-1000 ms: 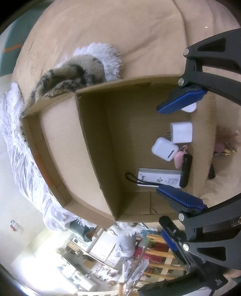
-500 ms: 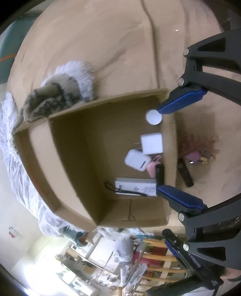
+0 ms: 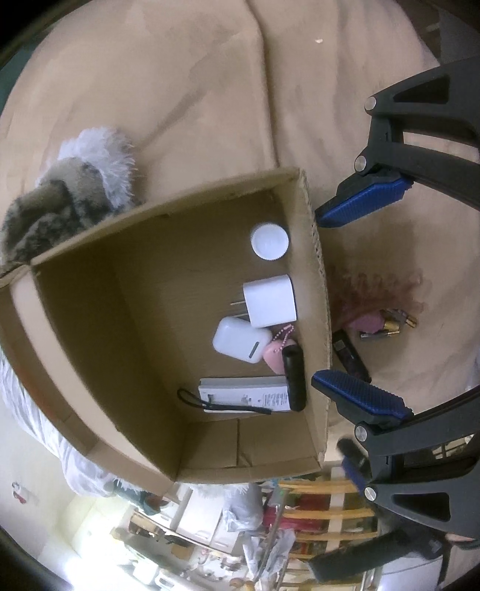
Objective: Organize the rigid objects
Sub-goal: 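Withdraw both tools from the box toward the remaining items, then grasp the black battery pack with the left tool while the right tool grasps the pink comb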
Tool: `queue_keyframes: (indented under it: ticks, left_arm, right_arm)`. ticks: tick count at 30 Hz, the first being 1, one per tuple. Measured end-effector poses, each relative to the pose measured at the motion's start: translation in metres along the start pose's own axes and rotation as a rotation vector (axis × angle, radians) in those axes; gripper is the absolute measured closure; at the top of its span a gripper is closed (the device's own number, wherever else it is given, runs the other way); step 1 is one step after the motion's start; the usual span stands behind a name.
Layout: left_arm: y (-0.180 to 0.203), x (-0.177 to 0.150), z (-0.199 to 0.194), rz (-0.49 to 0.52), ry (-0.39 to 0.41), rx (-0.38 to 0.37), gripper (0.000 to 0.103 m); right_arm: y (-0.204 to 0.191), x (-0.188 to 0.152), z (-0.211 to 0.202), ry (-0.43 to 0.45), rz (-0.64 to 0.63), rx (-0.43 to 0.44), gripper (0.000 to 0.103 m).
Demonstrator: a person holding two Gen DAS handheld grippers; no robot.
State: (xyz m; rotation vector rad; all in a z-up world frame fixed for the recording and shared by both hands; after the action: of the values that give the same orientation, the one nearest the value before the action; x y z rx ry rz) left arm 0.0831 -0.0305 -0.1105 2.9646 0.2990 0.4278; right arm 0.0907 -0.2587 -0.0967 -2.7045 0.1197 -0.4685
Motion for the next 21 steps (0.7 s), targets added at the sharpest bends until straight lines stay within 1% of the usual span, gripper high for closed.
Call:
queue_keyframes:
  ticks: [3, 4, 7, 10, 13, 15, 17, 18, 19, 20, 21]
  left_arm:
    - [0.02, -0.006, 0.022, 0.062, -0.082, -0.045, 0.039]
    - [0.025, -0.007, 0.027, 0.086, -0.097, -0.045, 0.039]
    - [0.04, -0.012, 0.04, 0.157, -0.112, -0.003, 0.04]
    - [0.048, -0.016, 0.051, 0.177, -0.154, -0.015, 0.04]
    - [0.057, -0.018, 0.057, 0.216, -0.158, -0.015, 0.04]
    - [0.063, -0.02, 0.062, 0.255, -0.152, 0.008, 0.04]
    - [0.065, -0.022, 0.065, 0.276, -0.122, 0.027, 0.041]
    - [0.066, -0.023, 0.067, 0.285, -0.124, 0.031, 0.041]
    - [0.067, -0.024, 0.07, 0.292, -0.134, 0.024, 0.043]
    - [0.067, -0.025, 0.07, 0.295, -0.141, 0.013, 0.05]
    - [0.068, -0.027, 0.071, 0.301, -0.147, -0.002, 0.054]
  right_arm:
    - [0.0, 0.002, 0.004, -0.009, 0.006, -0.004, 0.019]
    - [0.001, 0.002, 0.005, -0.01, 0.013, -0.006, 0.019]
    - [0.007, 0.002, 0.007, -0.026, 0.029, -0.012, 0.019]
    - [0.012, 0.001, 0.009, -0.041, 0.046, -0.008, 0.019]
    - [0.014, 0.0, 0.012, -0.055, 0.06, 0.007, 0.019]
    - [0.015, -0.001, 0.015, -0.068, 0.076, 0.035, 0.019]
    - [0.016, -0.002, 0.018, -0.078, 0.084, 0.059, 0.019]
    - [0.016, -0.002, 0.02, -0.083, 0.086, 0.069, 0.019]
    - [0.017, -0.002, 0.021, -0.086, 0.088, 0.078, 0.019]
    - [0.017, -0.001, 0.023, -0.089, 0.087, 0.086, 0.019]
    - [0.017, -0.001, 0.025, -0.092, 0.087, 0.091, 0.019]
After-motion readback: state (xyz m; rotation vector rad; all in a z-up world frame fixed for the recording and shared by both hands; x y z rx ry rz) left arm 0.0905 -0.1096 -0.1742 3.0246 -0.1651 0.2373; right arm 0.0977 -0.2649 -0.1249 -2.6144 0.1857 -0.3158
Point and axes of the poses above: each gripper's, at about its wrist camera, not at the fingertips, and z roughly the way its jaws point, y to its right, x to its top, the point moved 2 cm from there along z, roughly the way its jaws point, and after that the axes turned 9 degrees about -z, right-handed, at the moved point
